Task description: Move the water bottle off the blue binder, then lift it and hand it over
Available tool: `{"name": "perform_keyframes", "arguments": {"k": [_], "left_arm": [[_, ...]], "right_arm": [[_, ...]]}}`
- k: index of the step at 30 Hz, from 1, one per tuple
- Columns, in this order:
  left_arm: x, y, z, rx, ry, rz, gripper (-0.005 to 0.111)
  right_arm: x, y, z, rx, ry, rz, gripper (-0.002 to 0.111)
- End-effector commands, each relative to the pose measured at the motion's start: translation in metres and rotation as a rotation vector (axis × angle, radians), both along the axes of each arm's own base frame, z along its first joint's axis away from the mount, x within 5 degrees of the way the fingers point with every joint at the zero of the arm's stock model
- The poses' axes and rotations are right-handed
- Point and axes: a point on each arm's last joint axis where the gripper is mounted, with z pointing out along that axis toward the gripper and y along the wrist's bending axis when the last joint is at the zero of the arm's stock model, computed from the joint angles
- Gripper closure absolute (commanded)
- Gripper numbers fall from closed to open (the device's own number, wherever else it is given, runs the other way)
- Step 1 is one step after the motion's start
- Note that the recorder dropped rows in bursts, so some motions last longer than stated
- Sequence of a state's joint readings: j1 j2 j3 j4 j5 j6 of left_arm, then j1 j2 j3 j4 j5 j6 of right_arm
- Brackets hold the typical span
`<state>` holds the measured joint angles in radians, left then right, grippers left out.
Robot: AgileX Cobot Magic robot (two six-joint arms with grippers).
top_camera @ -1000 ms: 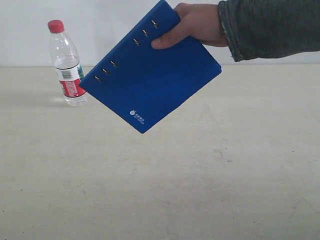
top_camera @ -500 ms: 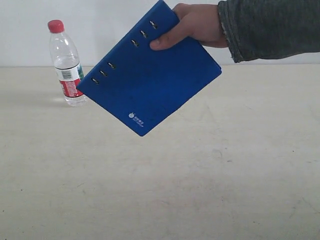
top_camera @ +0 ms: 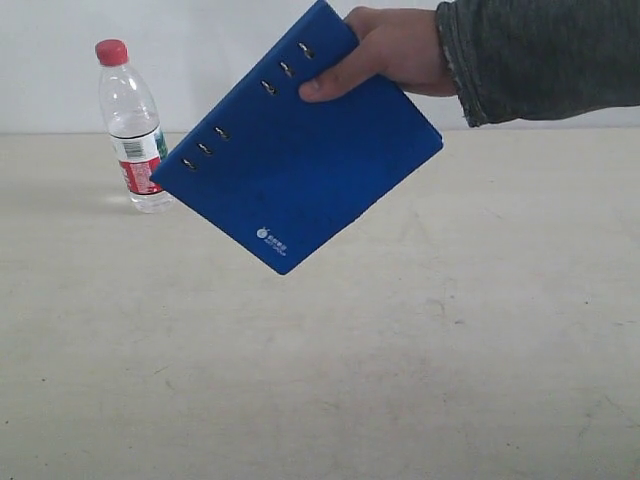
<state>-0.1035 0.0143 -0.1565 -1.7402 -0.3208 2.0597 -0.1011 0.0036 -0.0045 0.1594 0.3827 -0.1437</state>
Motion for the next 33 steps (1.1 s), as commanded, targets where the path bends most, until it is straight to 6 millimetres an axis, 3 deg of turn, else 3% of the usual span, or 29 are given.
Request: {"name": "perform_keyframes", "arguments": {"k": [1, 27, 31, 33], "left_arm": [[-0.001, 0.0, -0.001, -0.016, -0.007, 0.001, 0.102], [-0.001, 0.0, 0.0, -0.016, -0.009, 0.001, 0.102], [-0.006, -0.001, 0.016, -0.019, -0.064, -0.026, 0.102], [-0.01, -0.006, 0.032, 0.126, -0.122, -0.05, 0.102]], "right_arm": [[0.0, 0.0, 0.0, -0.002, -0.009, -0.001, 0.109], [0.0, 0.0, 0.0, 0.017, -0.013, -0.001, 0.109], [0.0, 0.0, 0.0, 0.017, -0.013, -0.001, 0.109], [0.0, 0.0, 0.0, 0.017, -0.013, -0.001, 0.109]]}}
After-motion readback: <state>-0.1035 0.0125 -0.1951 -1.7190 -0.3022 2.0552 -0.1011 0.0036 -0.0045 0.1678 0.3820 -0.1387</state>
